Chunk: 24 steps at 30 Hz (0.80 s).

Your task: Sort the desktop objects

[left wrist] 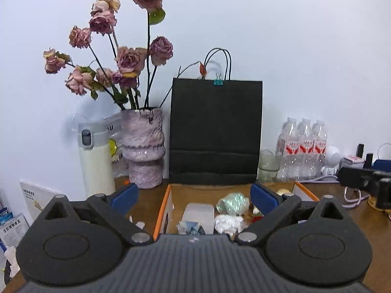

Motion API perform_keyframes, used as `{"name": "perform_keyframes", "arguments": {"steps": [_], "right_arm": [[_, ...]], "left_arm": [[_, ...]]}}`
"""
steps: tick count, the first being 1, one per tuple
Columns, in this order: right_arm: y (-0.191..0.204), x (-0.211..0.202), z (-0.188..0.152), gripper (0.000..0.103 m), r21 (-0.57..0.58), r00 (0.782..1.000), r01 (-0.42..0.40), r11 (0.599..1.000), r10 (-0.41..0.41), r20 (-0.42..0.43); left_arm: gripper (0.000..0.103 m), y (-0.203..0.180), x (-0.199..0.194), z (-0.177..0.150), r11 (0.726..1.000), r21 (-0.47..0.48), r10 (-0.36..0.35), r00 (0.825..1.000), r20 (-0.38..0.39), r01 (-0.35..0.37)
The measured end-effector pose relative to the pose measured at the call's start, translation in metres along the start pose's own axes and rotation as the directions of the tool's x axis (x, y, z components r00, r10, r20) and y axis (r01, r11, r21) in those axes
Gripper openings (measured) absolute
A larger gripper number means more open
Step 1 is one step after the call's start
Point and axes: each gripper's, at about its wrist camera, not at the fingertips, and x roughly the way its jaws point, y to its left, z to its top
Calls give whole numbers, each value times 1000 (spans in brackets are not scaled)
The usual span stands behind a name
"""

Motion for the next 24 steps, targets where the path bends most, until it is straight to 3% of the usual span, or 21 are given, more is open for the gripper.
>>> {"name": "perform_keyframes", "arguments": {"steps": [5,8,10,13,15,20,24], "right_arm": [[4,-4,-13,103,26,1000,8,1000,-8,-12],[7,-15,-23,103,22,999,15,1000,-14,-44],[8,-24,-38,103,30,997,-10,999,12,-80],[15,-33,-69,103,1,985,-8,1000,8,-174],[18,-44,-89,103,-1,975,18,1000,-18,-222],[16,-81,-126,103,62,944,7,998,13,-330],[16,-121,-148,103,87,931,46,995,-11,-364]], "left_arm": [[103,4,-13,-7,1000,5,13,1000,2,-13],[103,5,-24,-16,1000,3,18,999,-41,-18],[103,5,-30,-27,999,30,17,994,-111,-14],[103,6,-43,-53,999,28,34,977,-208,-29],[103,6,-60,-69,1000,16,21,975,-223,-18],[103,2,-118,-115,999,53,24,971,-239,-12],[103,9,-162,-133,999,51,12,963,-269,2]]}}
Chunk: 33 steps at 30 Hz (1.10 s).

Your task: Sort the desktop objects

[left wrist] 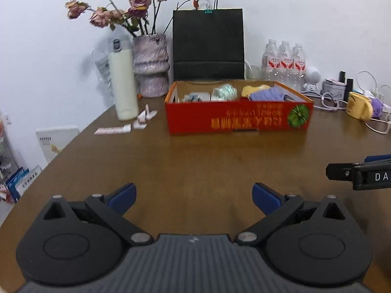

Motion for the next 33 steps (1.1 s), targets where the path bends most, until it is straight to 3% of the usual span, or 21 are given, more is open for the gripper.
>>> {"name": "perform_keyframes", "arguments": {"steps": [5,10,15,20,26,33], "right_arm": [[3,-24,-20,103,27,999,24,999,-22,-43],[19,-42,-28,103,8,998,48,999,-47,-53],[32,-25,-26,103,-59,991,25,998,-32,-130],[34,-1,-25,103,-48,986,32,998,-39,-163],[35,29,-11,103,-70,981,93,993,-103,-162],[32,61,10,103,-60,983,100,993,-108,-151]], "left_arm": [[103,3,-31,-14,1000,11,-22,1000,2,22],[103,-2,-37,-21,999,13,-47,999,-24,47],[103,-10,-17,-20,998,16,-55,997,-62,56],[103,-4,19,-10,999,-21,-41,993,-112,39],[103,0,55,4,999,-22,-42,989,-141,39],[103,6,84,10,999,-49,-21,986,-164,13]]}}
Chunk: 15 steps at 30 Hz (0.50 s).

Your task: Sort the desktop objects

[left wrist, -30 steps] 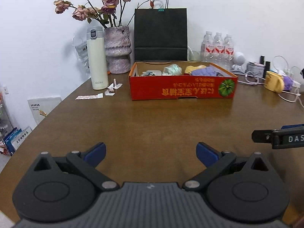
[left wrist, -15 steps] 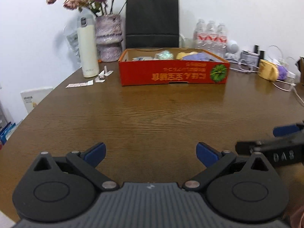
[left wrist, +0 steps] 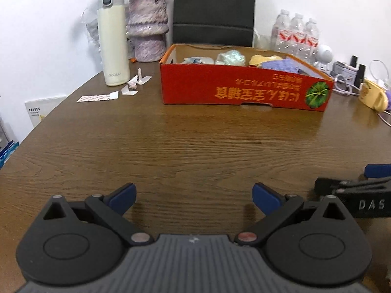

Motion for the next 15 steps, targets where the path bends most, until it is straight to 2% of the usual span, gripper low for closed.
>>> {"name": "perform_keyframes", "arguments": {"steps": [15], "right_arm": [[6,10,2,103,-23,997,-26,999,28,76]], "left_arm": [[103,3,12,3,1000,7,-4,1000,-6,4]]}}
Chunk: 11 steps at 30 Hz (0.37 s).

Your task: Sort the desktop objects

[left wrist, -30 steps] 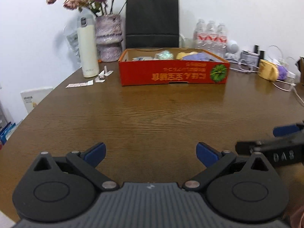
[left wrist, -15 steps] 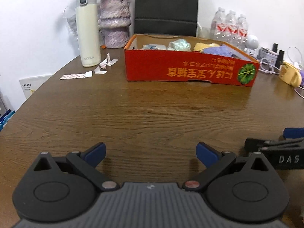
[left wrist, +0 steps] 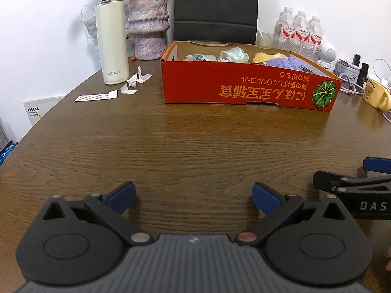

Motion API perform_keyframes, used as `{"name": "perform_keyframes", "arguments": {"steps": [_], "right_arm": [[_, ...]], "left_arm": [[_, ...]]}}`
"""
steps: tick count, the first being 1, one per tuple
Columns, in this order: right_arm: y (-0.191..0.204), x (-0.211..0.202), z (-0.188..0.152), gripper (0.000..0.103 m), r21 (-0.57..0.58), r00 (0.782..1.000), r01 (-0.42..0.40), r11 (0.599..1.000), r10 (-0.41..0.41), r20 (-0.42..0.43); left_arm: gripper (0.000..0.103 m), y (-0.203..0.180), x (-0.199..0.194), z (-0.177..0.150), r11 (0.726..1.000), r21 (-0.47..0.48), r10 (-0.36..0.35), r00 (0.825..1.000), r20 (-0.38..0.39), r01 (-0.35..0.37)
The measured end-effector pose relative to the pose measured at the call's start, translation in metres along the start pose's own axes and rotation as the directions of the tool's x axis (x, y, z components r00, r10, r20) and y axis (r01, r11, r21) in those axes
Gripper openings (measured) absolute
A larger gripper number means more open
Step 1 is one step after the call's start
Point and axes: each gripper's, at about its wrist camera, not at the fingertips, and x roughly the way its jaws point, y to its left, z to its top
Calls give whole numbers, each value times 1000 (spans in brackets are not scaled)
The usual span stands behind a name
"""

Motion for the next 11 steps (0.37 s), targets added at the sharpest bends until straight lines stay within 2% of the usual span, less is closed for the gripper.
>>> {"name": "perform_keyframes", "arguments": {"steps": [11], "right_arm": [[4,1,1,103,11,1000,17,1000,-17,0]], "left_arm": [[103,-2,0,0,1000,4,2,1000,-1,-2]]}}
